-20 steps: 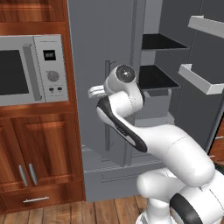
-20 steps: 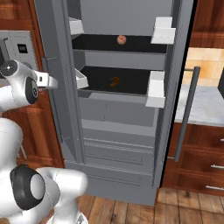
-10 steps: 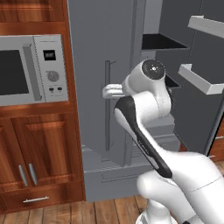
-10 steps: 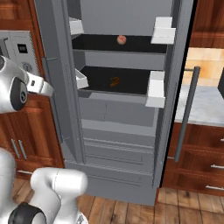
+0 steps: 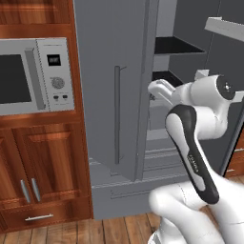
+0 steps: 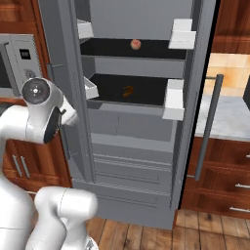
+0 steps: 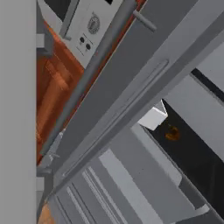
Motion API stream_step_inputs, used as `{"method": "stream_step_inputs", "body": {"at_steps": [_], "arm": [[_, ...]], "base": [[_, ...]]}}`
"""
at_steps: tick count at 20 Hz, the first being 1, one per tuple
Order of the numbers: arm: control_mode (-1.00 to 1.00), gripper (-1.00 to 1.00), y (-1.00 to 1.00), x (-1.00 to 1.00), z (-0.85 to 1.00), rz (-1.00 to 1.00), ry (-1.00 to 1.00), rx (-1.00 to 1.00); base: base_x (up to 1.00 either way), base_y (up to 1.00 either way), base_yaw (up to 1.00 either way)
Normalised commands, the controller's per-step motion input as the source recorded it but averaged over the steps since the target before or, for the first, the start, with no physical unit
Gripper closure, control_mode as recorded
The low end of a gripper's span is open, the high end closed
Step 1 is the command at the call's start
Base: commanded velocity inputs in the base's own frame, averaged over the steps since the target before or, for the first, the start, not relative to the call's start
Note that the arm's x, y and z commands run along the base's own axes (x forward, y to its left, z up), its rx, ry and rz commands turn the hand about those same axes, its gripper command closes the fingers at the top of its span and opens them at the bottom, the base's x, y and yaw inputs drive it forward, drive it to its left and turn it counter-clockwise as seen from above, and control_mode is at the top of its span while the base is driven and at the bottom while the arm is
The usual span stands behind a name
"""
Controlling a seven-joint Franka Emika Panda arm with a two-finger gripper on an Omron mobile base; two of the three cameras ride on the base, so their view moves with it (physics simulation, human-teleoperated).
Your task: Retrieve the peach and banana from the fridge and place them into the bowl on the dining table.
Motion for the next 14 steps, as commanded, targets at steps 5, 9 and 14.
{"method": "stream_step_inputs", "body": {"at_steps": [5,9,14], "arm": [[-1.00,-1.00,-0.44,-0.22,0.28,-0.14,0.01,0.45],[-1.00,-1.00,-0.24,-0.16,0.24,-0.02,0.01,0.38],[-1.00,-1.00,-0.06,0.03,0.10,0.00,0.06,0.28]], "base": [[0.00,0.00,0.00],[0.00,0.00,0.00],[0.00,0.00,0.00]]}}
